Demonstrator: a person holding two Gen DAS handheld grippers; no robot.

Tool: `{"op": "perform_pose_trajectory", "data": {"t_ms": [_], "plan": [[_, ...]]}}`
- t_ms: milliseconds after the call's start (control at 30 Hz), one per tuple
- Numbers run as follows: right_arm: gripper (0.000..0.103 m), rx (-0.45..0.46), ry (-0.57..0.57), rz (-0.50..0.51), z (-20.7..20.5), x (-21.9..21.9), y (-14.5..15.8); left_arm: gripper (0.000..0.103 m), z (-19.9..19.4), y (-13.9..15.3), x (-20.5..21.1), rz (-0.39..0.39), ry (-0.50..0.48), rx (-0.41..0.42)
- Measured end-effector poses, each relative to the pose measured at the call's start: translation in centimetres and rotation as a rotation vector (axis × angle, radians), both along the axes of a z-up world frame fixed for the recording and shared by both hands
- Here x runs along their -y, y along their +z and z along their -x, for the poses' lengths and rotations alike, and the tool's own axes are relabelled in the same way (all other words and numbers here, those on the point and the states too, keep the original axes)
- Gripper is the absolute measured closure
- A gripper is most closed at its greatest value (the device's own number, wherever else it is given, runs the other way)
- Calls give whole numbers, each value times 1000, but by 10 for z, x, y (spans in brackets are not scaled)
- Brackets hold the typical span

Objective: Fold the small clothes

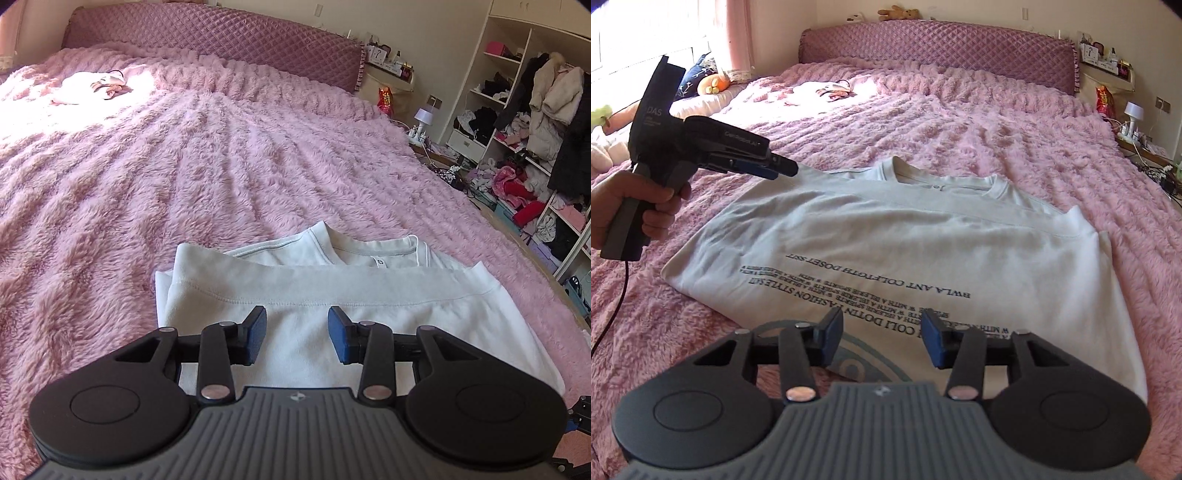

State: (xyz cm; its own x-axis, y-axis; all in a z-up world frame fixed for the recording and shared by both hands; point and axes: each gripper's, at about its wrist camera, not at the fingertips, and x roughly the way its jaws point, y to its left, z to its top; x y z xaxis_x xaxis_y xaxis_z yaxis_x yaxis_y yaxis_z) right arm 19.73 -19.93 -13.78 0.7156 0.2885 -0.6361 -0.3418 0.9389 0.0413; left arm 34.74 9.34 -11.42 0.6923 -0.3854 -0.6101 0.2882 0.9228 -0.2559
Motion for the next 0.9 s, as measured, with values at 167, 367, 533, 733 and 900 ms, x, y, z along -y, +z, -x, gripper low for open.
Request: {"op": "perform_pose_trajectory", "data": {"t_ms": [167,367,533,733,900], "plan": [[56,22,107,2,2,-60,-2,55,5,6,-14,-50,-3,8],[57,4,206,-9,16,-123,-12,55,13,3,-40,-25,45,-24],[56,22,228,-4,35,-148,-1,55,30,12,-59,20,80,-57],[56,59,181,45,62,-150,25,55,49,35,-70,77,115,-65],[50,99,161,89,81,-145,39,53,65,45,-74,87,138,-89]]}}
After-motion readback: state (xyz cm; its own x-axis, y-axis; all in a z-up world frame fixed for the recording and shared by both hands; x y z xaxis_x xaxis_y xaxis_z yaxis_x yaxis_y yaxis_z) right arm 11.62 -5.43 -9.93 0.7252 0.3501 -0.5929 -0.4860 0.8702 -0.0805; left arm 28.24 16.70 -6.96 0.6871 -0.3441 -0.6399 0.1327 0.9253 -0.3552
